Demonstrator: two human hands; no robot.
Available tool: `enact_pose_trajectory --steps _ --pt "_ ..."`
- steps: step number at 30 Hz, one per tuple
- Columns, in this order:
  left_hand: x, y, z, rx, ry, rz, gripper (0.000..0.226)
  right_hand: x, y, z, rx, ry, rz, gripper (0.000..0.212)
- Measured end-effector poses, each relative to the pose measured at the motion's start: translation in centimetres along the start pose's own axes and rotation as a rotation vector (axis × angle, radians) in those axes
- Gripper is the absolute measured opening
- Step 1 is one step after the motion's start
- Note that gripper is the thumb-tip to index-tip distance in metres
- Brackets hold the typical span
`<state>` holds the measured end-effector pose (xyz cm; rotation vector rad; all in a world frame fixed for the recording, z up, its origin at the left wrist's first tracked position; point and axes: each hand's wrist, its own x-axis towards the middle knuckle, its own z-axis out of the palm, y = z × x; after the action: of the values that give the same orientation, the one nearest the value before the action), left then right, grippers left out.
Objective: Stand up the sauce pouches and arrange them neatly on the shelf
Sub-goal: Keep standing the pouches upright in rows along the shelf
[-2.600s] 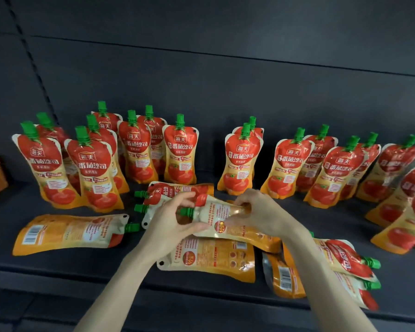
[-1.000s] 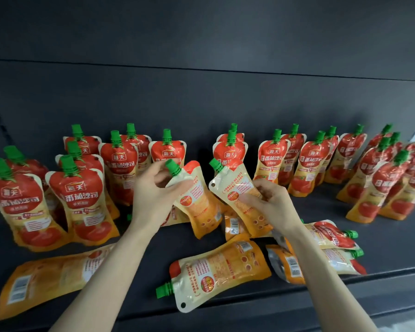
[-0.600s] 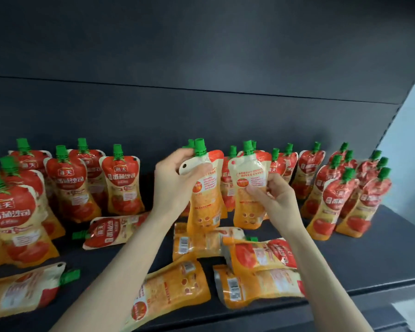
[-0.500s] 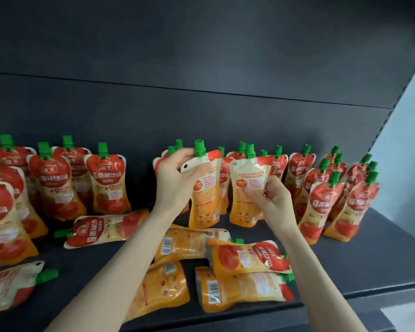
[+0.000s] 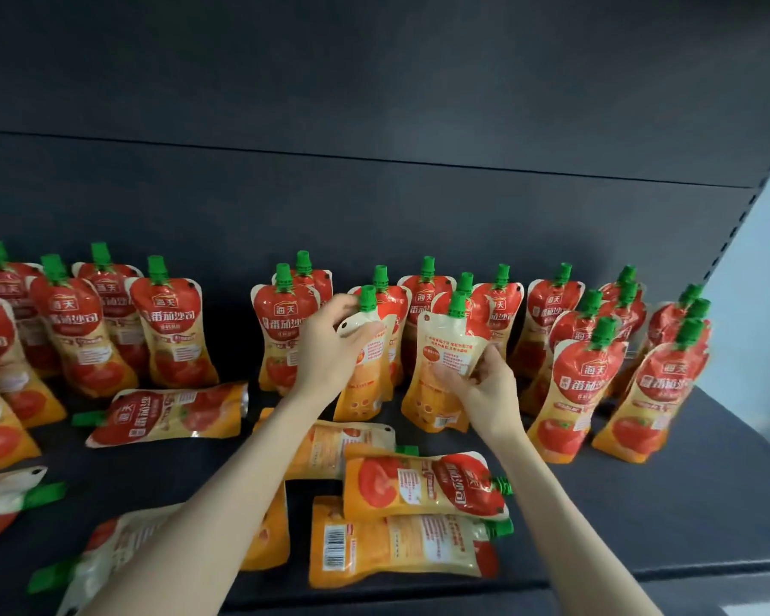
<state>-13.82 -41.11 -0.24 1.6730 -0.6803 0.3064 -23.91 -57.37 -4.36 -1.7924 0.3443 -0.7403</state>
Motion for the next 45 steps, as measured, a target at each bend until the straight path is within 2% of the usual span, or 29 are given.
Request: enact_pose_trajectory --steps 4,8,11,16,21,25,30,35,40,45 --pt "0.9 0.3 -0.3 -0.001 -0.099 -0.025 0.029 0.4 -1.1 -0.5 0.012 0.029 -0.034 0.051" --pt "1.9 0.5 -1.0 -0.032 -0.211 -0.035 0.027 1.6 -3.6 -1.1 0.024 0.019 -0.098 0.034" --pt "2.2 0.8 -1.5 -0.077 -0.249 -0.056 0.023 2.0 -4.7 -0.9 0.05 -0.015 -0.063 0.033" --pt "2.4 0.9 -1.8 -0.127 -0.253 -0.079 0.019 1.8 -5.5 -1.0 0.046 0.008 -0.109 0.01" --pt "2.6 1.2 -1.7 -0.1 -0.233 -0.023 0.018 1.4 -5.6 -1.6 0.071 0.033 -0.116 0.003" --pt "3.0 1.8 -1.3 -0.106 -0.218 0.003 0.015 1.5 -5.9 -2.1 0.077 0.073 -0.139 0.007" --pt "3.2 2.8 -0.9 -0.179 -0.236 -0.058 0.014 2.1 -6.2 -2.4 0.043 0.137 -0.168 0.012" --pt "2.4 3.1 0.2 -0.079 -0.116 0.02 0.012 2.5 -6.2 -2.0 0.001 0.178 -0.191 0.016" --pt "2.0 2.1 1.6 0.025 0.077 0.073 0.025 3.0 -5.5 -1.4 -0.007 0.226 -0.16 0.024" --pt "2.0 1.1 2.3 0.062 0.153 0.08 0.029 3.7 -5.1 -0.8 -0.034 0.289 -0.169 0.029"
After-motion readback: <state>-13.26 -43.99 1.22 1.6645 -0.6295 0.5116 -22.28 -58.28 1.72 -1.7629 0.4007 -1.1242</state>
